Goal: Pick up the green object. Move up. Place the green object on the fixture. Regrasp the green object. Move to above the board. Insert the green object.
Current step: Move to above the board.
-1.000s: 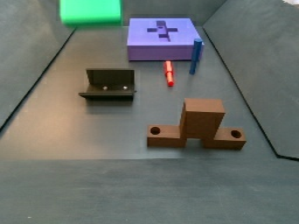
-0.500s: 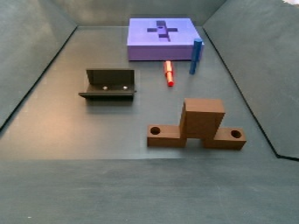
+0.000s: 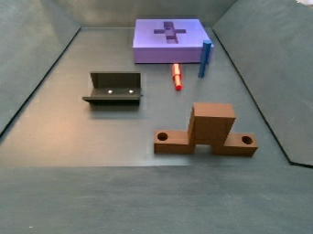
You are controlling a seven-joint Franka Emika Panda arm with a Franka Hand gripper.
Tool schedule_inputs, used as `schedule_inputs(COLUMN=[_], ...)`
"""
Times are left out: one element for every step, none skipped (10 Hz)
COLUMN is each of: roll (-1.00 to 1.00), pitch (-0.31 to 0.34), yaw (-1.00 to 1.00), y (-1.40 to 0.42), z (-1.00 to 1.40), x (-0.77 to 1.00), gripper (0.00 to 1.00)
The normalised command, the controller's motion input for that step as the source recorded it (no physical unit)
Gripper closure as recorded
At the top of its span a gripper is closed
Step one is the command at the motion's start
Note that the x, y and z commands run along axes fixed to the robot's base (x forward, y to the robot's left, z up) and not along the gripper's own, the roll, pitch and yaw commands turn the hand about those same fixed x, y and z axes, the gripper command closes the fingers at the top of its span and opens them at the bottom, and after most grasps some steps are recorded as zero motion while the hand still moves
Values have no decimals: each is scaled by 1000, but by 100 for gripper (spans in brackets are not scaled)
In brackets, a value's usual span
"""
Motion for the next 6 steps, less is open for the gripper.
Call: schedule_inputs(roll=[-1000,-1000,-1000,-902,-730,-398], pitch=[-69,-77,-62,-50,-56,-66], yaw=[9,3,-10,-14,-14,-5], y=[-784,-179,-70,-40,-34,11], z=[128,25,-2,19,13,0], x=[-842,-262,-129,-60,-65,-72], gripper=[100,100,100,100,100,100])
